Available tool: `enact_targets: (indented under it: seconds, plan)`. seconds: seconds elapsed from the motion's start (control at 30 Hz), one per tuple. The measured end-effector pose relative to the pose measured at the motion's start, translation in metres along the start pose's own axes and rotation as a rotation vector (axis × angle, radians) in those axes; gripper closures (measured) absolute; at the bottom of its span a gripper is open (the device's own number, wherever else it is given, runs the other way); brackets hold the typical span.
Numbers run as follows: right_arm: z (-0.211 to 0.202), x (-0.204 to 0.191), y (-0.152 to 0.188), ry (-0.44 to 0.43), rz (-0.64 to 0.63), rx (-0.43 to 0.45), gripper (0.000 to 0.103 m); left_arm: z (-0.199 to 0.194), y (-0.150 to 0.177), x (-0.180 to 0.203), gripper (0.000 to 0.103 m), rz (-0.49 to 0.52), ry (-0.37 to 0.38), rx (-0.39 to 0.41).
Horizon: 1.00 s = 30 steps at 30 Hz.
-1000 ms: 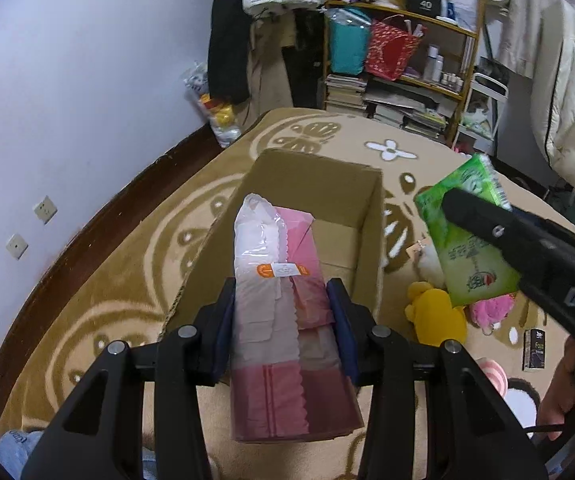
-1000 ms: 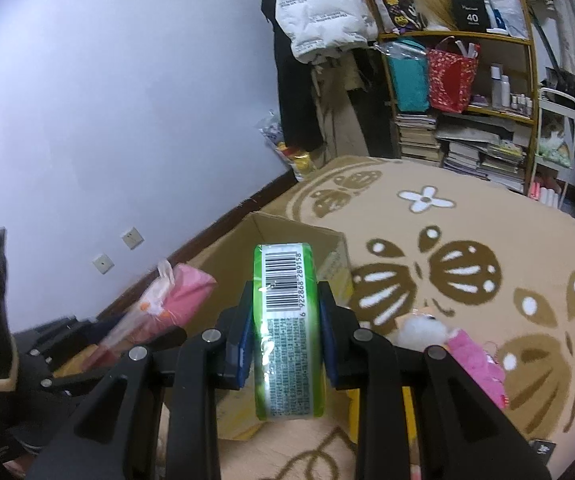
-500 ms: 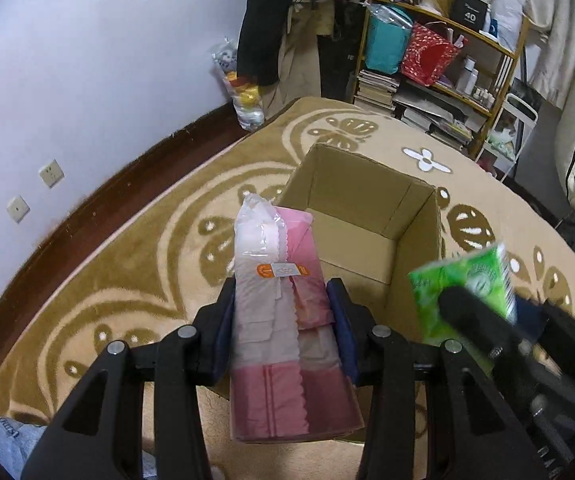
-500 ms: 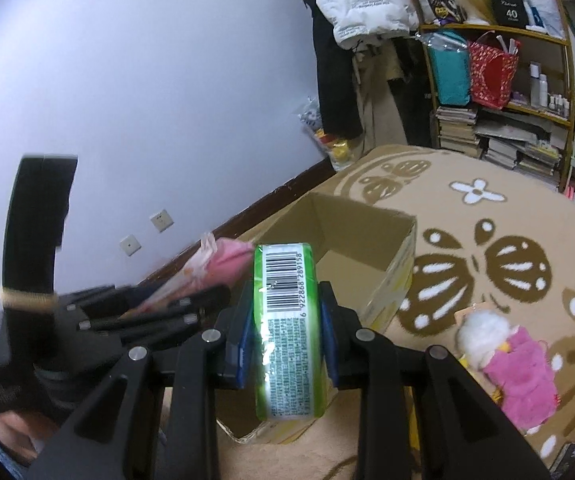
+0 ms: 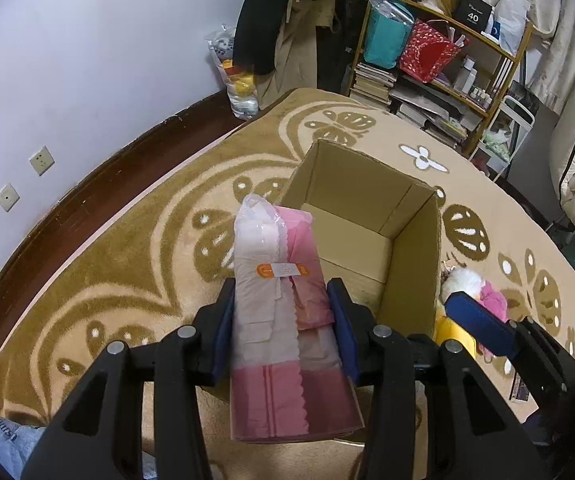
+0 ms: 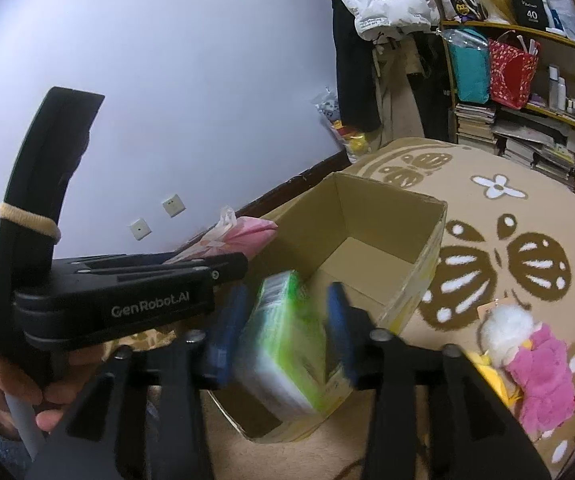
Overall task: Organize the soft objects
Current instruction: 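Carry the pink package and green tissue pack into the box and release both, then move both tools back over the yellow and pink plush toys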
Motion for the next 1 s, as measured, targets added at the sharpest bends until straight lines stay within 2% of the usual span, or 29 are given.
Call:
enact_targets:
  seconds: [0.07, 0.13, 0.2, 0.23, 0.3, 0.33, 0.37, 0.57, 0.7, 0.83, 1.0]
  plan:
    - [-0.001, 0.0, 0.0, 0.012, -0.009, -0.001, 0.047, 0.0, 0.0, 0.001, 0.06, 0.004, 0.009, -0.001]
    - [-0.002, 0.004, -0.001, 0.029, -0.007, -0.001, 0.037, -0.002, -0.001, 0.002, 0.06, 0.009, 0.01, 0.009]
    - [-0.004, 0.008, -0.003, 0.04, 0.006, 0.005, 0.033, -0.004, -0.002, 0.004, 0.056, 0.017, 0.009, 0.02]
    - [-0.006, 0.011, -0.004, 0.047, 0.012, 0.006, 0.028, -0.005, -0.002, 0.004, 0.05, 0.02, 0.007, 0.026]
    - [-0.008, 0.016, -0.005, 0.068, 0.022, 0.014, 0.018, -0.008, -0.003, 0.005, 0.044, 0.022, 0.01, 0.045]
    - [-0.01, 0.018, -0.006, 0.076, 0.026, 0.022, 0.015, -0.009, -0.004, 0.006, 0.037, 0.026, 0.01, 0.053]
    - [-0.011, 0.02, -0.007, 0.083, 0.028, 0.026, 0.014, -0.01, -0.005, 0.007, 0.028, 0.03, 0.007, 0.057]
    - [-0.015, 0.034, -0.009, 0.133, 0.05, 0.027, 0.007, -0.015, -0.007, 0.013, 0.006, 0.077, -0.046, 0.1]
    - [-0.019, 0.049, -0.007, 0.154, 0.11, 0.034, 0.004, -0.017, -0.008, 0.021, 0.005, 0.137, -0.077, 0.129]
    - [-0.023, 0.06, -0.007, 0.179, 0.13, 0.03, 0.003, -0.016, -0.007, 0.029, 0.003, 0.168, -0.066, 0.129]
    - [-0.033, 0.081, -0.005, 0.252, 0.164, 0.03, 0.003, -0.017, -0.003, 0.043, 0.003, 0.228, -0.063, 0.143]
Point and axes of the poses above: each gripper's, at about its wrist camera, not at the fingertips, and z roughly the way its jaws point, x to its right, y to its underside, the point moved 3 cm from there along z, roughly the way its jaws point, and after that the axes turned 5 degrees about x, right-handed, at the moved point
